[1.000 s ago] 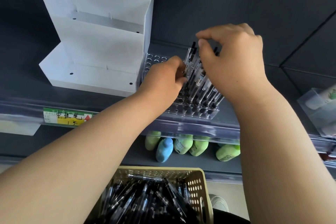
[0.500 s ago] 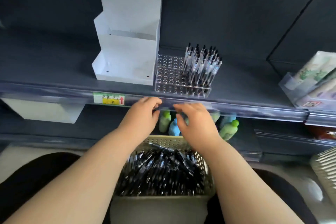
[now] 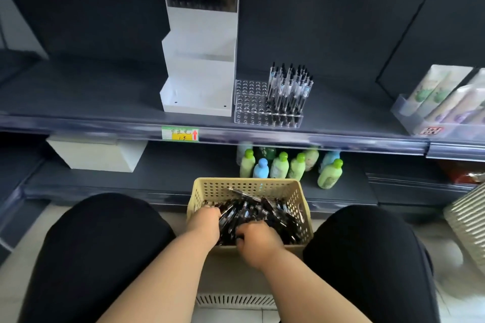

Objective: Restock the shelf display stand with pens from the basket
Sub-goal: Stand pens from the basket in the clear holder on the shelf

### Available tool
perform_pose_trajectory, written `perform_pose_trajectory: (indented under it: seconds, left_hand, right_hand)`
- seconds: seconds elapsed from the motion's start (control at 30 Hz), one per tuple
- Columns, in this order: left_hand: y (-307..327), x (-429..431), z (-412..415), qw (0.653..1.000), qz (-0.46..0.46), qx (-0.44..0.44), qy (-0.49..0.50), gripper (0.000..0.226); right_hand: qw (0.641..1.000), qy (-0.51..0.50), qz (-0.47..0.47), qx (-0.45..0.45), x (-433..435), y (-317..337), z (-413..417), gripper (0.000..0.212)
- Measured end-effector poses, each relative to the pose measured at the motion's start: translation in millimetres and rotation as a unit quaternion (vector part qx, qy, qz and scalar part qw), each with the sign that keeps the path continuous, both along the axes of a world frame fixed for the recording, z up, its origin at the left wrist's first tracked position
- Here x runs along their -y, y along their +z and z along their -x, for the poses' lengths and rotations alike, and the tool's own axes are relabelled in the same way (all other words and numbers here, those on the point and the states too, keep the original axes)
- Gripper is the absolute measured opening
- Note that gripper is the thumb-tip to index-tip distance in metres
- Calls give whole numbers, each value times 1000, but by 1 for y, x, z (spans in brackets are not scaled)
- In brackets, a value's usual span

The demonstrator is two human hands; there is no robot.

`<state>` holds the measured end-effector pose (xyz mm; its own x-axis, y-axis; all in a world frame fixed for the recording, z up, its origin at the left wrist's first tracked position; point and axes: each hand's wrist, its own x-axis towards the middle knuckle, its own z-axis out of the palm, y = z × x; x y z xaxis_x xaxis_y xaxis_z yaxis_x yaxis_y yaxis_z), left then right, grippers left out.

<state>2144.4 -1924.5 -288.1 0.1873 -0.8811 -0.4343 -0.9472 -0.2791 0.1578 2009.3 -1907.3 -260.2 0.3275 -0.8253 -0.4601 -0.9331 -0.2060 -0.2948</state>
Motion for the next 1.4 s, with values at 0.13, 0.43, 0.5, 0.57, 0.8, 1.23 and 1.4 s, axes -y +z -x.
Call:
perform_pose_trajectory:
  seconds: [0.13, 0.43, 0.5, 0.57, 0.8, 1.23, 1.4]
  left_hand:
    - [-6, 10, 3, 1000, -8, 12, 0, 48]
    - [-32, 32, 23, 1000, -20, -9, -12, 43]
    - [-39, 36, 26, 1000, -13, -23, -14, 39]
    - [-46, 40, 28, 1000, 1, -21, -14, 33]
    - [-53, 53, 33, 998, -1, -66, 15, 30]
    - [-42, 63, 30, 989, -92, -96, 65, 34]
    - [-37, 63, 28, 987, -103, -94, 83, 38]
  right_hand:
    - [996, -86, -8, 25, 13, -4, 1, 32]
    - [979, -202, -29, 18, 39, -32, -4, 27]
    - [975, -220, -34, 17, 48, -38, -7, 26]
    - [970, -237, -49, 19, 57, -42, -10, 25]
    - [977, -193, -52, -71, 83, -47, -21, 33]
    - [955, -237, -175, -39, 94, -43, -17, 34]
    - [940, -287, -181, 30, 93, -50, -14, 37]
